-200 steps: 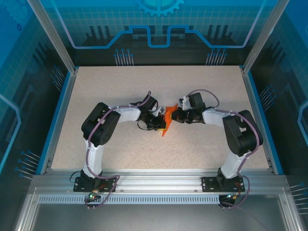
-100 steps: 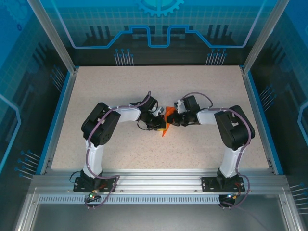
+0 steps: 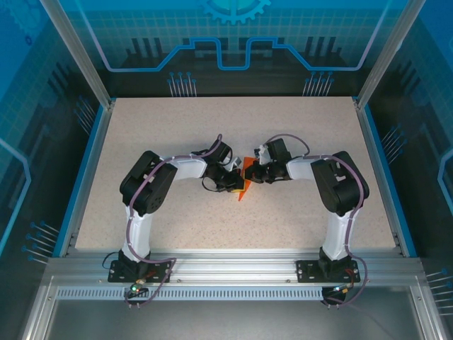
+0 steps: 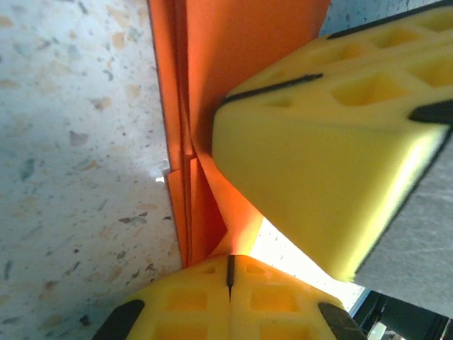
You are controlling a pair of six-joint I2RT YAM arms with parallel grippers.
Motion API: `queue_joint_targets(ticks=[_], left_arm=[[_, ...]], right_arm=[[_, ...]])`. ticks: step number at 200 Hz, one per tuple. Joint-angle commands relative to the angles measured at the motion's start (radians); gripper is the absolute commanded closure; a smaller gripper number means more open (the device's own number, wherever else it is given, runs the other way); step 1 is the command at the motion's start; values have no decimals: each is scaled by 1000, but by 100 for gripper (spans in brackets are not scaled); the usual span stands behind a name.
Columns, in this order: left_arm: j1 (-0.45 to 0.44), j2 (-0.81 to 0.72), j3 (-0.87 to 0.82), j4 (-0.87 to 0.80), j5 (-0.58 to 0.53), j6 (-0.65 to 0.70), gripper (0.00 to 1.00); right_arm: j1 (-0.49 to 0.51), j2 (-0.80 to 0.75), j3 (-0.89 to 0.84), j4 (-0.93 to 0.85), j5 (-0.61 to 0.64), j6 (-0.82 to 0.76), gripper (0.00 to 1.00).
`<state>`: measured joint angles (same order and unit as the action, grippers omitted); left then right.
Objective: Fold a paper plane with a square sheet of paper (fold left side to right side)
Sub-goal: Fold the wing for the fifth time at the center of the table.
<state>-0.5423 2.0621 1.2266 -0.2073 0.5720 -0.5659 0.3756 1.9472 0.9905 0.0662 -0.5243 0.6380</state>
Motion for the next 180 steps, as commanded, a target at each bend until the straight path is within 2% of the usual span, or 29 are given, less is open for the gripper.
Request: queue_joint_targets(ticks=[1,180], left_arm=[[1,13,-39,-82,-58,31,100],[1,18,-53,-84,-63,37,100]], right_arm=[[7,30,27,-24,32,-32,95],[-126,111,181,-122,12,-98,95]])
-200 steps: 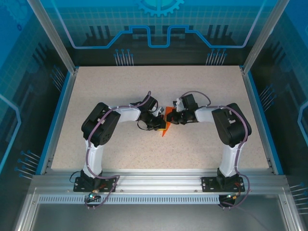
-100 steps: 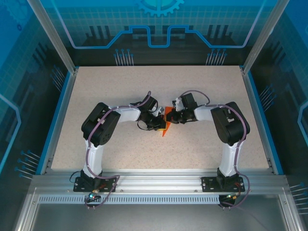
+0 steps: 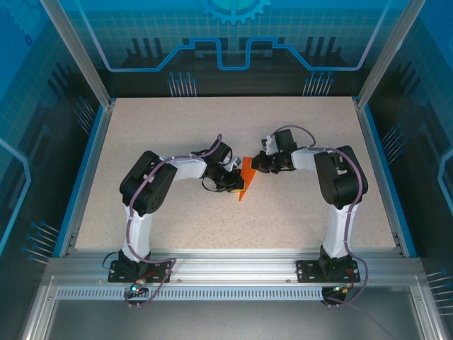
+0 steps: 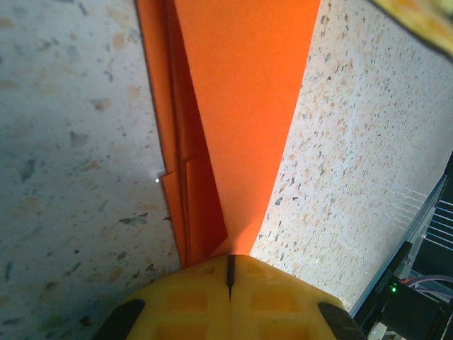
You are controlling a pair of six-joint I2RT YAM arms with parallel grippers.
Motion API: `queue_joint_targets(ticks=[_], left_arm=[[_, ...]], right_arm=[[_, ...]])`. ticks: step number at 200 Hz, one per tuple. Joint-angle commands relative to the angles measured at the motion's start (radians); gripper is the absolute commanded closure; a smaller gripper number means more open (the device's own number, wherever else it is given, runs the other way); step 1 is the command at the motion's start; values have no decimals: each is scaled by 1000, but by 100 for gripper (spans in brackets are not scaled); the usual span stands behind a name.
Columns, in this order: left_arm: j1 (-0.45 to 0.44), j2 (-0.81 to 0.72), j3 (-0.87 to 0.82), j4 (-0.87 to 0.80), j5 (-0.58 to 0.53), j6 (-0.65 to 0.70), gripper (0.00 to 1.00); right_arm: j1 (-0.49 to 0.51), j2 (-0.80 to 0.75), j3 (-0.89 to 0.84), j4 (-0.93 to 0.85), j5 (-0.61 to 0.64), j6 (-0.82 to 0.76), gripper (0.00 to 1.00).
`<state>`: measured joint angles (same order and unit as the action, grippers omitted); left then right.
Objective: Fold a paper plane with a square sheet of paper (fold left side to right side)
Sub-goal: Fold the wing for the fifth time at the center of the table.
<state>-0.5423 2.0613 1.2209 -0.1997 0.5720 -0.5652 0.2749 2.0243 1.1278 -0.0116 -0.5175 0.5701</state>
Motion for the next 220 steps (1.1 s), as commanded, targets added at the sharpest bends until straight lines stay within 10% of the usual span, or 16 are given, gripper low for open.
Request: queue_joint_targets(ticks=[1,220], left_arm=[[1,19,-47,-92,-64,36,100],[-1,3,-61,-63,-60,17,100]], right_arm=[[-26,35,45,-46,4,-31,95],[-169,72,255,-173,-34,-39,95]])
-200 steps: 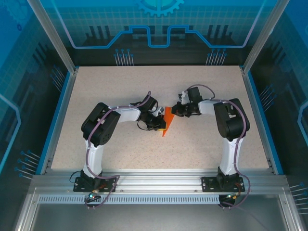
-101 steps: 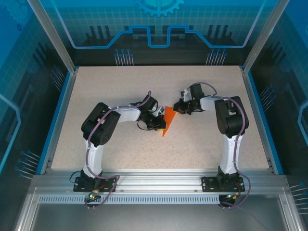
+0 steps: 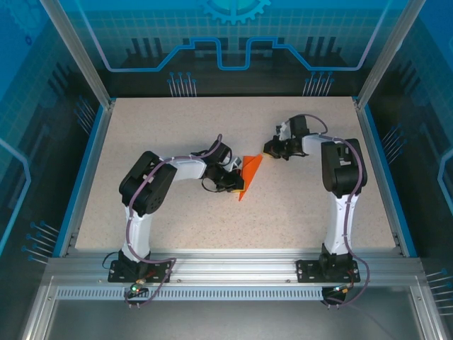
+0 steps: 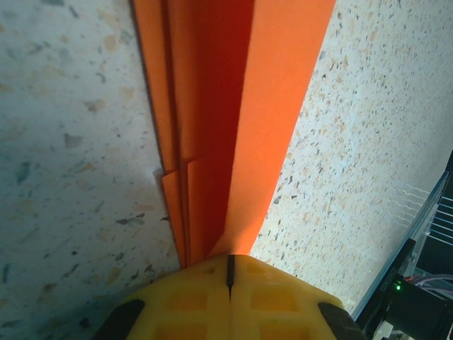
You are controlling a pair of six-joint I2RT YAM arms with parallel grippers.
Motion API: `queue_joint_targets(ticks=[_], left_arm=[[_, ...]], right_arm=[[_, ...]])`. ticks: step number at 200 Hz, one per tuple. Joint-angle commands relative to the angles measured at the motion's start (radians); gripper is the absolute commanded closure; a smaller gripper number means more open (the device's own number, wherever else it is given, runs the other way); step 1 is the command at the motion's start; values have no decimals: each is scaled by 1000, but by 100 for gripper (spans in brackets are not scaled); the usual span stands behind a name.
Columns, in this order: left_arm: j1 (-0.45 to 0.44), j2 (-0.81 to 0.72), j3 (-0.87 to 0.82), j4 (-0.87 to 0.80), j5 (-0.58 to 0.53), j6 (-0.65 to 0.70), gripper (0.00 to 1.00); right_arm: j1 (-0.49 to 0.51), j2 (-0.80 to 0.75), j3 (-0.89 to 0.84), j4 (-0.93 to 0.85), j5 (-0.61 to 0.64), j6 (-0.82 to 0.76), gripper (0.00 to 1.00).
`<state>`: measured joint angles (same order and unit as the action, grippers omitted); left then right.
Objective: Fold a paper plane with a square sheet of paper (fold left side to right side)
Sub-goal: Fold the wing for the fifth time at the center of the table.
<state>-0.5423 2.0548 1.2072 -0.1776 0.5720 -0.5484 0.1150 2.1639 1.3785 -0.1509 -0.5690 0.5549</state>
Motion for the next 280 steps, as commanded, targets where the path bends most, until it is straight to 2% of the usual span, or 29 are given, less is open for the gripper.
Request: queue_joint_targets(ticks=[1,42,75,111,142,205,229,280], left_arm=[[-1,10,-48,-85,-60,1,100],[-1,4,-47,-84,-61,-2,100],[0,4,-41,-92,-64,2,100],[0,2,-36,-95,-62,2,100],[-2,2,-37,-94,-61,0,100],[-2,-58,-25,-109,-55,-1,100],[-2,-105,-19,-119,-54,-2,96],[-17,-94,13,-94,36,-24,93]], right_arm=[[-9,-73,2,-32,17,-23,95],[19,-273,-199,40,1,4,95],[108,-351,-341,131,-25,56,95],[196,-307,-373,180,-18,99,95],[224,-227,-350,193,-23,124,95],[234,-151,-319,124,22,130,96],[235,-147,-315,77,51,120,96],[235,-142,-312,60,62,114,96]])
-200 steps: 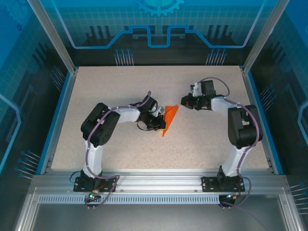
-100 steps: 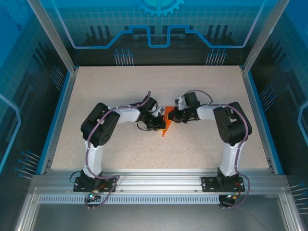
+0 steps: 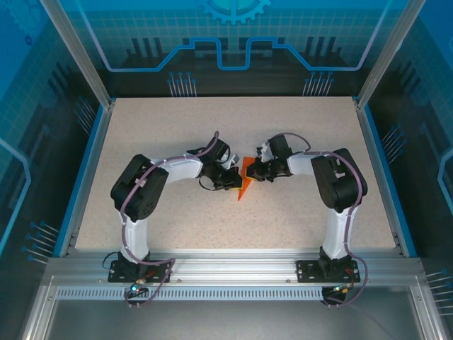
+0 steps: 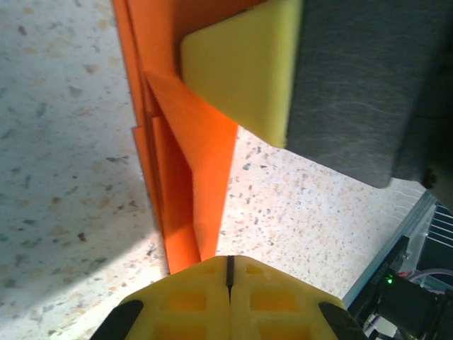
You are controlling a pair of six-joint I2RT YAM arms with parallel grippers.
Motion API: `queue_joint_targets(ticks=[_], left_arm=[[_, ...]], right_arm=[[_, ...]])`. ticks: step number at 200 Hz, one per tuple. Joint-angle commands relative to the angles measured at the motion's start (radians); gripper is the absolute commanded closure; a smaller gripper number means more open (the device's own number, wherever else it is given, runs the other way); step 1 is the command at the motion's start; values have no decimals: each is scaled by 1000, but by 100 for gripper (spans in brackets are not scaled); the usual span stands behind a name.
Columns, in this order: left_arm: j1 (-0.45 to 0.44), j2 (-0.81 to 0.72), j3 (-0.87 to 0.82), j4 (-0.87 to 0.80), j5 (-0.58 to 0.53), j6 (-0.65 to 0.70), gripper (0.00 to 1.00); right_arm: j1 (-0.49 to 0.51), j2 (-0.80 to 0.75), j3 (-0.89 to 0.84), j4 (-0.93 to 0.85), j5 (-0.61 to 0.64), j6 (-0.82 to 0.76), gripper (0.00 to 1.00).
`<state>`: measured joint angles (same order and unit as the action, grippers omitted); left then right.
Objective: Fold a paper plane with a square sheet of paper (fold left side to right side)
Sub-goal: Fold the wing for the fifth time at the center of the table.
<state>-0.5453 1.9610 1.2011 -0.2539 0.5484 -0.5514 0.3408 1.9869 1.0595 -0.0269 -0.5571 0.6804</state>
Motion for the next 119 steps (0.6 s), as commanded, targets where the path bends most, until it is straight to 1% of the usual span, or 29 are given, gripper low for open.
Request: queue_joint_targets(ticks=[1,54,89,119], left_arm=[[-14,1,19,-17,61,-21,93],[-20,57,20,29,92,-45,88],[-21,35,19,41,91,-41,86],[-27,12,29,0,62,-17,84]], right_arm=[[9,35,7,-66,51,-12,96],[10,37,11,-94,65,-25,96],[11,45,22,-127,85,-33,97],[10,50,25,-139,92,-36,96]])
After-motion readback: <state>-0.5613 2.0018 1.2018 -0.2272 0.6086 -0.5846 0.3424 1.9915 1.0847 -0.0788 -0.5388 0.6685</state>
